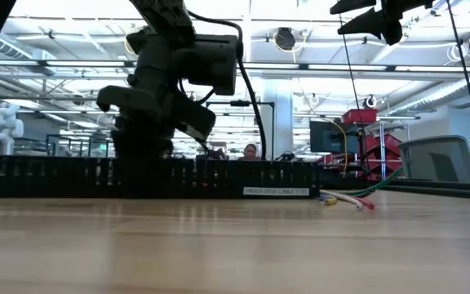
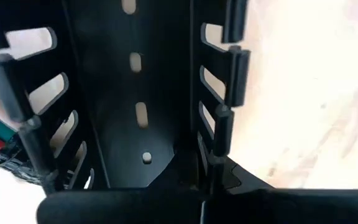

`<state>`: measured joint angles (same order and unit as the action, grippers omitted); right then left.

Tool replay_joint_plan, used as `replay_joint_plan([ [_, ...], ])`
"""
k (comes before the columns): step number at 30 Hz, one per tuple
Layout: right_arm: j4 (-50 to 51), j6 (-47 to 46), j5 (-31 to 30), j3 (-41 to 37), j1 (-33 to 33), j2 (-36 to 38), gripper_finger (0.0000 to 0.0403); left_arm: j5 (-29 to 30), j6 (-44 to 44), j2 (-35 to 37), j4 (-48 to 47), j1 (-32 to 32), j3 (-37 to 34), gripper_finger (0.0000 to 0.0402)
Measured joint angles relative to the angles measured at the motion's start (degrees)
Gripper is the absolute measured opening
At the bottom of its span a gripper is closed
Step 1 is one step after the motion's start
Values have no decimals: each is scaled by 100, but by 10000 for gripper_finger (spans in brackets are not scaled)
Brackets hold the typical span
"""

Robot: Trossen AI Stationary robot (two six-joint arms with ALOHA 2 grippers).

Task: Ziptie cables
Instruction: Prepare the black cable duct

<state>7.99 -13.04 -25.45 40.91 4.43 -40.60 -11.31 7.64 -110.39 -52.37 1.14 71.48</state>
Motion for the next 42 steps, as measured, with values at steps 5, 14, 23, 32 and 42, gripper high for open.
replay_joint_plan([
  [5, 0, 0, 0, -1, -4, 0, 297, 95, -372, -14, -34, 34, 145, 0],
  [14, 0, -1, 0, -2, -3, -2, 297, -67, -342, -17, -113, 651, 236, 0],
  [23, -1, -2, 0, -2, -4, -2, 297, -72, 105, -109, 1382, 704, 249, 0],
  [32, -3, -2, 4, -2, -2, -2, 297, -54, 263, -127, 778, 883, 260, 0],
  [42, -9, -2, 26, -2, -4, 0, 297, -106, 800, -127, 1040, 1427, 254, 0],
])
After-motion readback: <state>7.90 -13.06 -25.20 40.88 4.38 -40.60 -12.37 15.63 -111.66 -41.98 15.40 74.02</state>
